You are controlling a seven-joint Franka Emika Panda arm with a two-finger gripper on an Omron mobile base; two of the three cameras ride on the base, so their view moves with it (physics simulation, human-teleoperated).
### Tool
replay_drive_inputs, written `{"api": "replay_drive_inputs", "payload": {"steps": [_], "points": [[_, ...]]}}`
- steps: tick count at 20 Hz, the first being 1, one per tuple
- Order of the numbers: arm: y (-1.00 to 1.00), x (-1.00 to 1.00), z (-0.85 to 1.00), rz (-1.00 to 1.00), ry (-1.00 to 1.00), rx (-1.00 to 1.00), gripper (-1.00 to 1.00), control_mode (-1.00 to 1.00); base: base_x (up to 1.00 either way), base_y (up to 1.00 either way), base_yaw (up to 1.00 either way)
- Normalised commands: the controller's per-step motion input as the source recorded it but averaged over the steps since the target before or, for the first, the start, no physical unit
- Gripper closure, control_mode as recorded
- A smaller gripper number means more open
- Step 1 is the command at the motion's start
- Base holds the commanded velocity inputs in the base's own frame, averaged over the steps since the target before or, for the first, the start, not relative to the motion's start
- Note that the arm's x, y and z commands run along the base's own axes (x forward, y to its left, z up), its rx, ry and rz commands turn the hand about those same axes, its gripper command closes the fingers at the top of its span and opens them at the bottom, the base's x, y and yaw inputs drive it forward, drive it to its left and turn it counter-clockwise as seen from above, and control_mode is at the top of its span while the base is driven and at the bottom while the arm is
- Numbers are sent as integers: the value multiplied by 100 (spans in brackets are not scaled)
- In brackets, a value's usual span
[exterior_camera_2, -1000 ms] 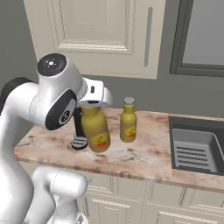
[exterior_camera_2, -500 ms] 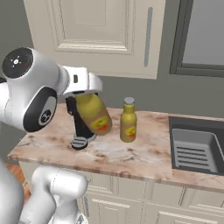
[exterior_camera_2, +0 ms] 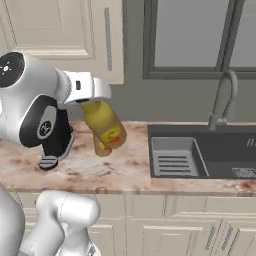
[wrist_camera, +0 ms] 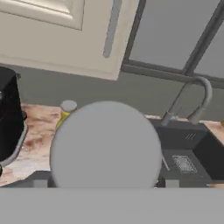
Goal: Move the drinks to the dining counter.
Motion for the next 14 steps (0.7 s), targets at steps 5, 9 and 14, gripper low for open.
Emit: {"api": "replay_drive_inputs", "payload": {"steps": [5, 9, 14], "points": [[0, 0, 0, 0, 0, 0, 100, 100, 0, -93, -72], [0, 0, 0, 0, 0, 0, 100, 100, 0, -47, -89], [0, 0, 0, 0, 0, 0, 100, 100, 0, -4, -98]]}}
